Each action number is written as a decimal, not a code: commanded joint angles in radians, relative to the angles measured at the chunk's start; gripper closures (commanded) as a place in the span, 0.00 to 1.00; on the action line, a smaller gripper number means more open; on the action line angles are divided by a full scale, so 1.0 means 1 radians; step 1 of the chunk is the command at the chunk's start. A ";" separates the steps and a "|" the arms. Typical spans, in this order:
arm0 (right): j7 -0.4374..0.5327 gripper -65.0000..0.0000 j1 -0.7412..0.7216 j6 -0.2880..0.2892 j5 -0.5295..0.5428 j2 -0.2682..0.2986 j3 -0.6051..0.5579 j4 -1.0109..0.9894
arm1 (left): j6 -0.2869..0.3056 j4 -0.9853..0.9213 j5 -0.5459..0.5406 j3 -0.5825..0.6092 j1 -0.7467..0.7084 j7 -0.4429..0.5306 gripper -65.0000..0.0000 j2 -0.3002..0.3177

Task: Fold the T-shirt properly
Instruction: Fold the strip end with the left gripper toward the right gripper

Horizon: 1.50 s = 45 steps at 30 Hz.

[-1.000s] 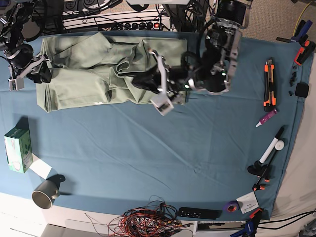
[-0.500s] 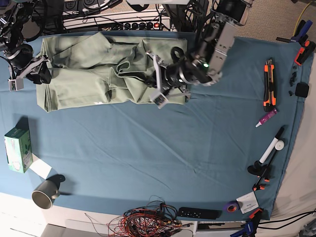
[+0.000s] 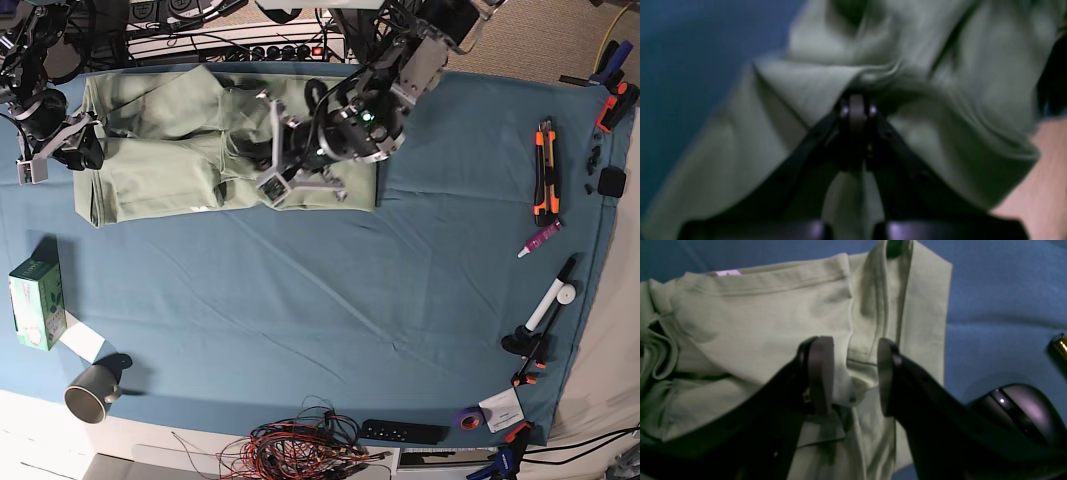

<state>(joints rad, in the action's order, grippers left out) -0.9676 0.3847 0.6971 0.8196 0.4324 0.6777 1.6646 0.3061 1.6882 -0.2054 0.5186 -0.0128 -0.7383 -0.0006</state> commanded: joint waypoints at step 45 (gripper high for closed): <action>0.056 0.66 -0.072 0.001 -0.008 -0.059 0.009 0.018 | 0.106 -0.115 -0.216 -0.152 0.031 0.074 1.00 -0.077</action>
<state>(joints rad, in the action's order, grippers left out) -0.9375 0.3183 0.6968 0.7937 0.3542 0.6777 1.6646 0.4057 1.5562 -0.4046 0.3622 0.0048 -0.6846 -0.0635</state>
